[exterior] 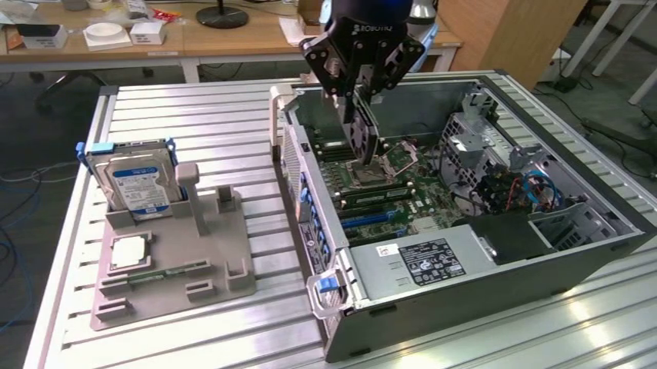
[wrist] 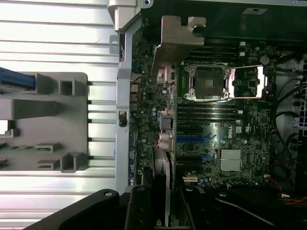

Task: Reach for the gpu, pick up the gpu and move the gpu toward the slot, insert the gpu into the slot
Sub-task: 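Pick up the gpu and move the gpu toward the slot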

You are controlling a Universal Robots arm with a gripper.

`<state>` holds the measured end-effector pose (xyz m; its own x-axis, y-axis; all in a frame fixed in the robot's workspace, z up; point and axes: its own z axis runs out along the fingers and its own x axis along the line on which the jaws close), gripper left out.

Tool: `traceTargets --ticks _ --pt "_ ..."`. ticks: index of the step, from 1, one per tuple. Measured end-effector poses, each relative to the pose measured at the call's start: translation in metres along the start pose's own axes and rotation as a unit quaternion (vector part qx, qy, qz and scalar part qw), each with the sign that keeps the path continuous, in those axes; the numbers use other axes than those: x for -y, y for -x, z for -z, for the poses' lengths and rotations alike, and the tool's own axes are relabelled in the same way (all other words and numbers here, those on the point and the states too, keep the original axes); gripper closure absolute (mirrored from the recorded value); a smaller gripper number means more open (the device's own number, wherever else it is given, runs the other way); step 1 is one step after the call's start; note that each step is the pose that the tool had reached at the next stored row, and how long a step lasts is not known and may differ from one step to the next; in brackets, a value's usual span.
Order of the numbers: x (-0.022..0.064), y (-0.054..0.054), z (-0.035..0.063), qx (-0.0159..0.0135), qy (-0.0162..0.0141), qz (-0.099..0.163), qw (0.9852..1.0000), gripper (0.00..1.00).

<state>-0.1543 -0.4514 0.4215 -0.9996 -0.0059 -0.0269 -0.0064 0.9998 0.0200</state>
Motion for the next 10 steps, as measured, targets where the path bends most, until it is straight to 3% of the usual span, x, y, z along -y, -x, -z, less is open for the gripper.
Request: traceTargets --ticks 10 --pt "0.0001 0.0059 -0.0002 0.0 0.0 0.0 1.0 0.73"
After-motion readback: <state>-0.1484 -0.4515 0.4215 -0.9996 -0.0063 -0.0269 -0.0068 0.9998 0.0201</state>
